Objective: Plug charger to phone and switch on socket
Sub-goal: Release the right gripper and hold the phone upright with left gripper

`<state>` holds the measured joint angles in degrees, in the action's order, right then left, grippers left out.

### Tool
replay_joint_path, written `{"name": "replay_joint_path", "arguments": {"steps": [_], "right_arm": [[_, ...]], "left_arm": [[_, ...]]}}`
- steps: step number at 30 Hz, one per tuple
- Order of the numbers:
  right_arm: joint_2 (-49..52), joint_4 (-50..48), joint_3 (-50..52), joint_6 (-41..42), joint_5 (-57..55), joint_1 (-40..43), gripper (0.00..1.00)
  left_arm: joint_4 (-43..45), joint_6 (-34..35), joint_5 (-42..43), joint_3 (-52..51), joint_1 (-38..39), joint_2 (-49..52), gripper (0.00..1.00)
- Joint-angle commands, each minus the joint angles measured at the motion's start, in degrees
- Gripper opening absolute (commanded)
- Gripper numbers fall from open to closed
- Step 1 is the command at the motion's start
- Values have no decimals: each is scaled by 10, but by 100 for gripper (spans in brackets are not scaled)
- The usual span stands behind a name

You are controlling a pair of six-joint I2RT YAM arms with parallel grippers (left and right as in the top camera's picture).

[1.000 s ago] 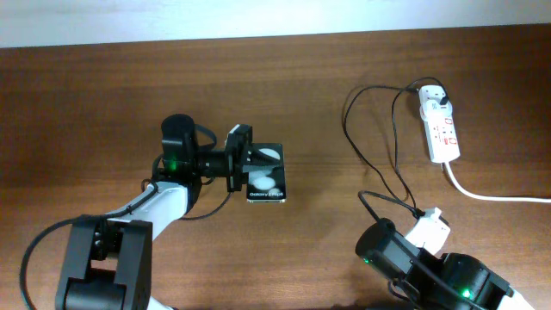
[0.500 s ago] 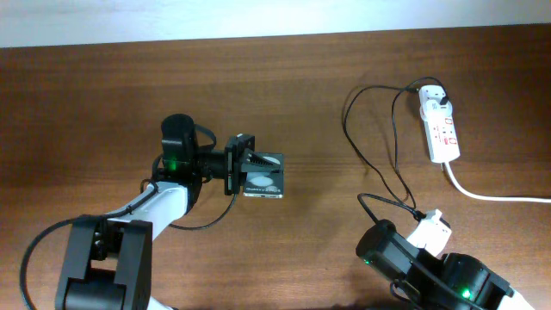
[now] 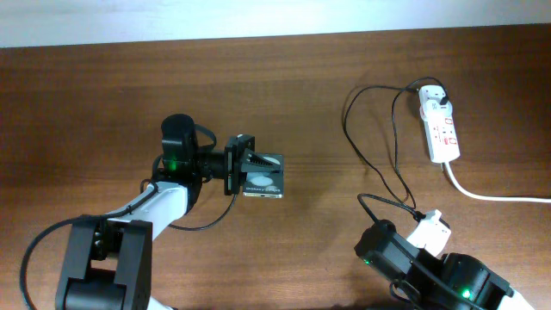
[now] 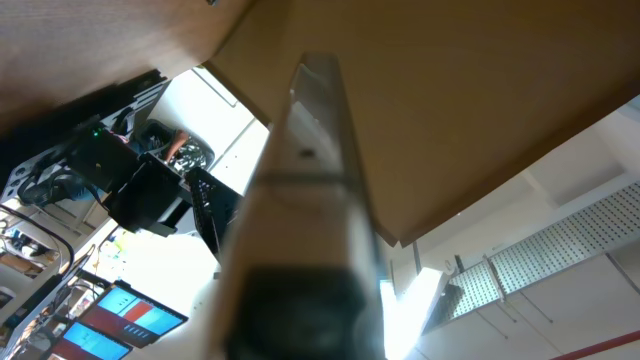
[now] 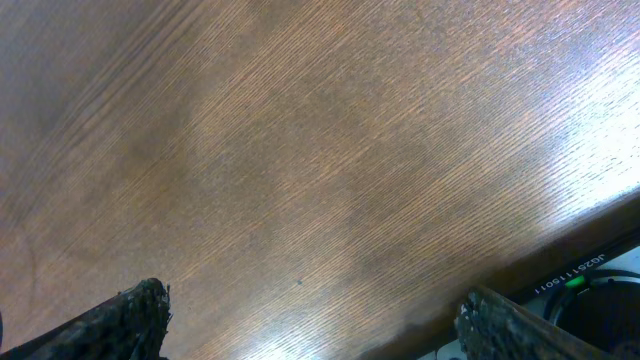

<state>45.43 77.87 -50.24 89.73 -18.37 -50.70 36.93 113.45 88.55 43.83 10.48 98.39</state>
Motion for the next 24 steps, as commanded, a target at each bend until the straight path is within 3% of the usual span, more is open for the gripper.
{"name": "replay_joint_path", "arguments": {"steps": [1,17,21,24], "right_arm": [[-1,2,4,-4,-1,-2,95],[-1,2,4,-4,-1,-2,96],[-1,2,4,-4,-1,-2,96],[-1,2,4,-4,-1,-2,96]], "left_arm": [[3,6,16,12,0,-3,0],[13,5,9,12,0,-3,0],[62,-44,-34,12,0,-3,0],[77,-118,-43,12,0,-3,0]]}}
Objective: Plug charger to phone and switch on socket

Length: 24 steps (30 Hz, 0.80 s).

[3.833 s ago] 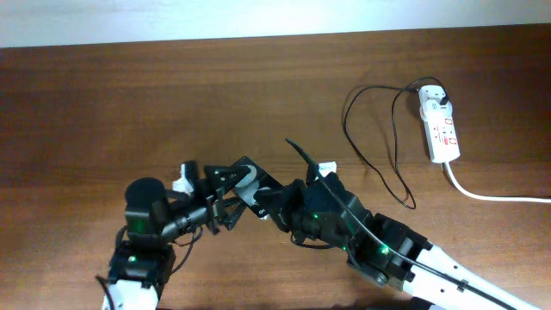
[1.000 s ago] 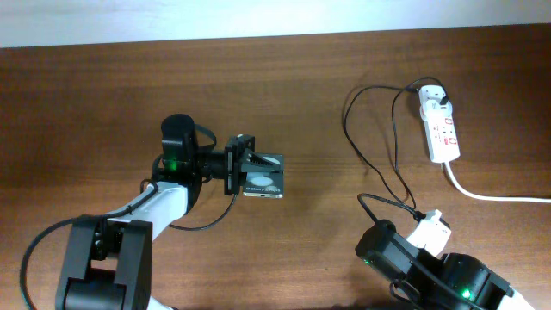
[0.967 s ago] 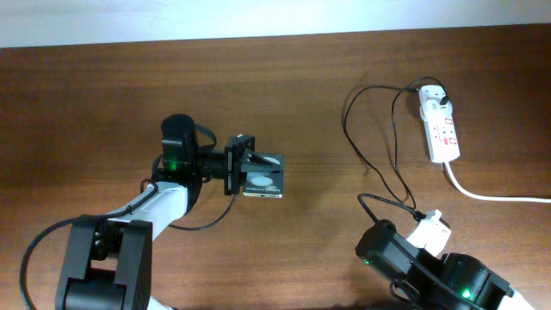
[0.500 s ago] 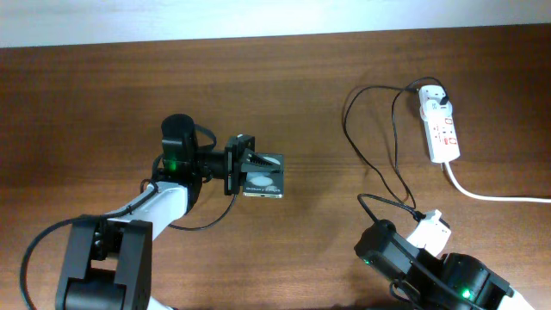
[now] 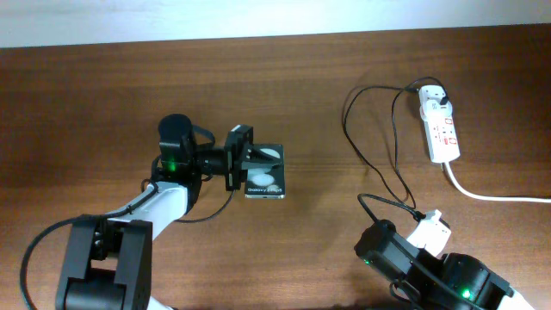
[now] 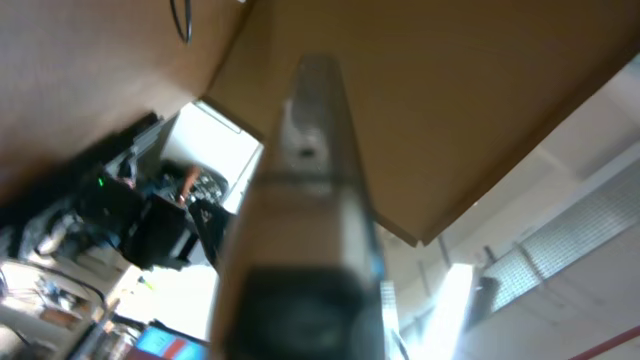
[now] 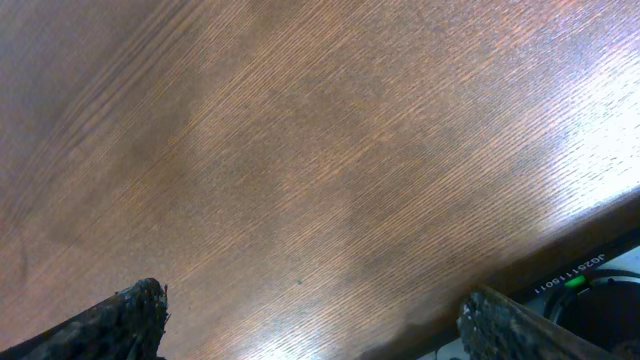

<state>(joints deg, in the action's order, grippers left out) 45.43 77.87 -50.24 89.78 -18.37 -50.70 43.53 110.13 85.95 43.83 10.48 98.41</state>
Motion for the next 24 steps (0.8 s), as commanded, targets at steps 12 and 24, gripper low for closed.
{"name": "replay_joint_path", "arguments": {"steps": [12,24], "right_arm": [[-1,12,4,-4,30,-2,96],[-1,25,4,-5,49,-2,96]], "left_arm": [[361,-85,8,12,-2,-16,0],[473,39,32,12,-36,-216,0]]}}
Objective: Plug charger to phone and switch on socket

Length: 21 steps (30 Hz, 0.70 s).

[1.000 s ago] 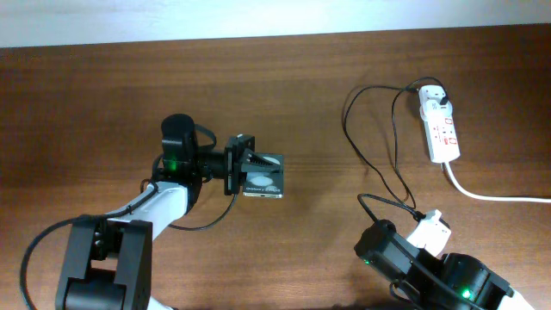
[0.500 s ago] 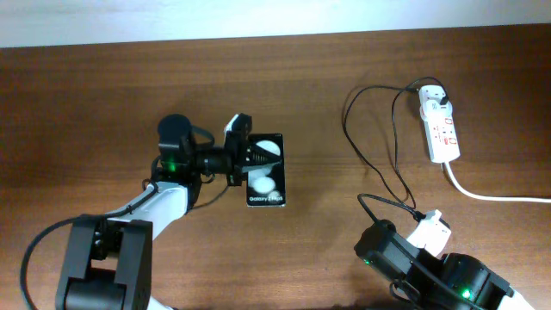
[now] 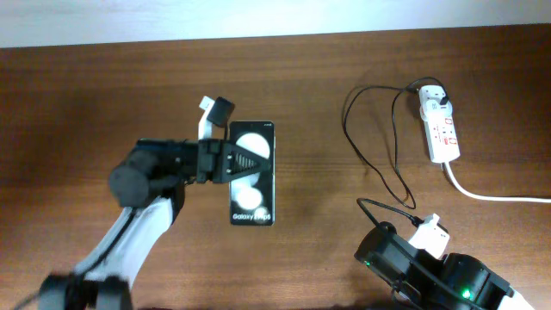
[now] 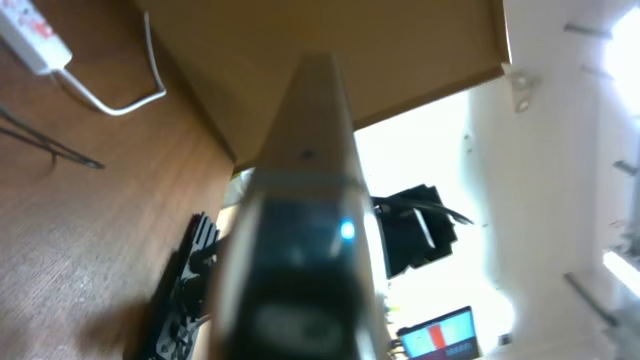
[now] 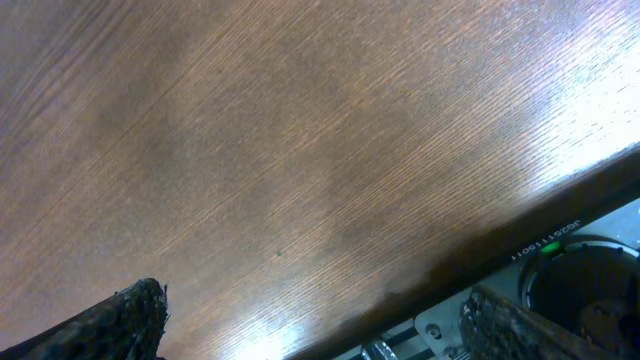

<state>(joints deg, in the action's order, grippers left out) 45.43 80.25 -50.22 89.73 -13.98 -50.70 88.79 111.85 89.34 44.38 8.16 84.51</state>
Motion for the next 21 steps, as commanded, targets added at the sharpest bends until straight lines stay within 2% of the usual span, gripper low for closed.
{"name": "replay_joint_path", "arguments": {"steps": [1,5,6,9,12,17,21], "right_arm": [[-1,2,4,-4,5,-2,96],[-1,2,4,-9,12,-3,96],[-1,2,4,-10,14,-3,96],[-1,2,4,-10,14,-3,96],[-1,1,4,-10,14,-3,96],[-1,1,4,-10,14,-3,96],[-1,-1,4,-10,13,-3,96]], "left_arm": [[20,21,3,6,-17,-100,0],[20,21,8,6,-49,-203,0],[21,-2,8,6,-67,-222,0],[20,-57,3,6,-78,-216,0],[8,-103,-40,6,-78,-167,0],[-119,-180,-129,6,-79,-78,0],[-298,-282,-185,23,-79,-51,0]]}}
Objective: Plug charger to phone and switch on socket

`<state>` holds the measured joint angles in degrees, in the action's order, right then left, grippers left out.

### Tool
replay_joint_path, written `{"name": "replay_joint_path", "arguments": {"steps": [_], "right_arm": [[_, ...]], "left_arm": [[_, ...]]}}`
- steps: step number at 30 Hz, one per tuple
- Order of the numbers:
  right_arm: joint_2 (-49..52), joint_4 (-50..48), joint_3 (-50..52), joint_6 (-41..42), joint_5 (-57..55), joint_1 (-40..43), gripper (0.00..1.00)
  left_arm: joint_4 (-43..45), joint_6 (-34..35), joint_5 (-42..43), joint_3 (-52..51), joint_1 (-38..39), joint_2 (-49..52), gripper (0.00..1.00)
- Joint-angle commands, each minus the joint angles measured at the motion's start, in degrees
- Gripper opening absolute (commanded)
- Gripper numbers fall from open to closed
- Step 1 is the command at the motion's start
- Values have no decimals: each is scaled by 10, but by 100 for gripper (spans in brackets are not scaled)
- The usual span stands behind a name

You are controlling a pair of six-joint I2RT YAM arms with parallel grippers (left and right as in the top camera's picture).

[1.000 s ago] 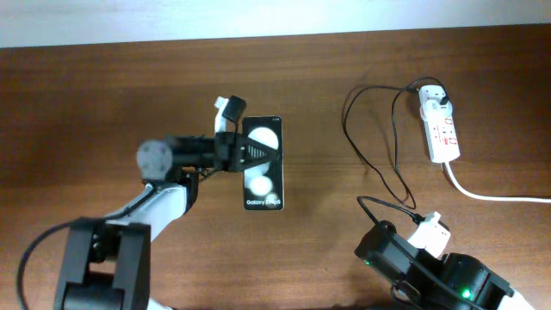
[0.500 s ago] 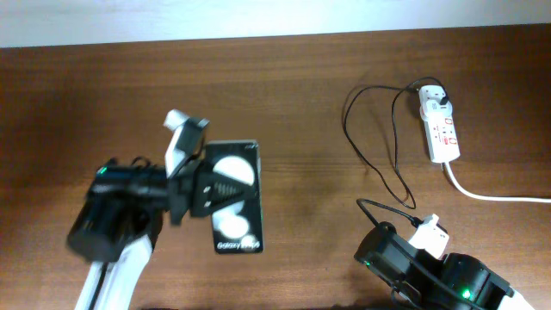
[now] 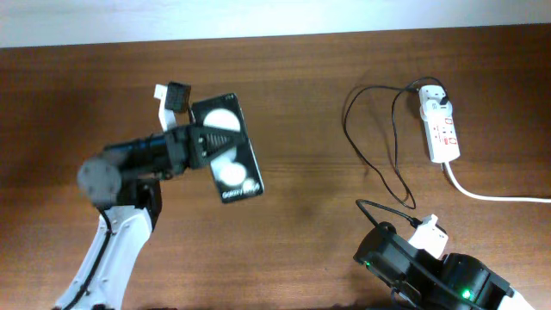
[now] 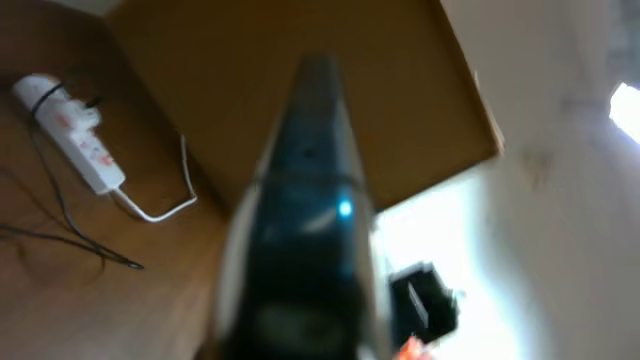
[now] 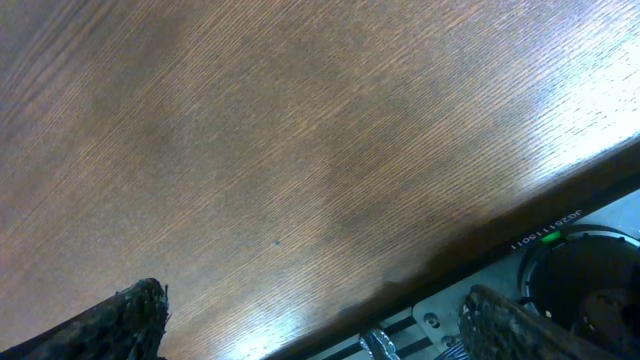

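A black phone (image 3: 227, 151) hangs above the table left of centre, screen up and tilted, with my left gripper (image 3: 200, 141) shut on its left edge. In the left wrist view the phone (image 4: 308, 200) is a blurred edge-on shape filling the middle. A white power strip (image 3: 440, 129) lies at the far right with the charger plug (image 3: 433, 93) in it. The black charger cable (image 3: 380, 146) loops down towards my right arm. My right gripper (image 5: 322, 325) stands open over bare wood at the table's front edge, empty.
The strip's white mains lead (image 3: 491, 195) runs off the right edge. The power strip (image 4: 72, 135) and its white lead (image 4: 150, 203) also show in the left wrist view. The right arm's base (image 3: 430, 271) fills the bottom right corner.
The left gripper has carried the phone up and to the left, and the phone is now tilted rather than straight. The right gripper has barely shifted and remains open.
At first the left gripper held the phone low at mid-table, seen foreshortened. It stayed much the same a moment later. Then the phone was raised with its screen facing up, and now it is farther left and tilted. The right arm stayed at the front edge.
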<state>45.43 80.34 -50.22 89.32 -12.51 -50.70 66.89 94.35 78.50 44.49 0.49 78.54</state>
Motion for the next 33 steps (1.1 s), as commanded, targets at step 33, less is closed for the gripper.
{"name": "replay_joint_path", "arguments": {"steps": [33], "right_arm": [[1,-44,4,-38,-153,-2,99]], "left_arm": [[-923,-660,-191,139,63,110,0]]}}
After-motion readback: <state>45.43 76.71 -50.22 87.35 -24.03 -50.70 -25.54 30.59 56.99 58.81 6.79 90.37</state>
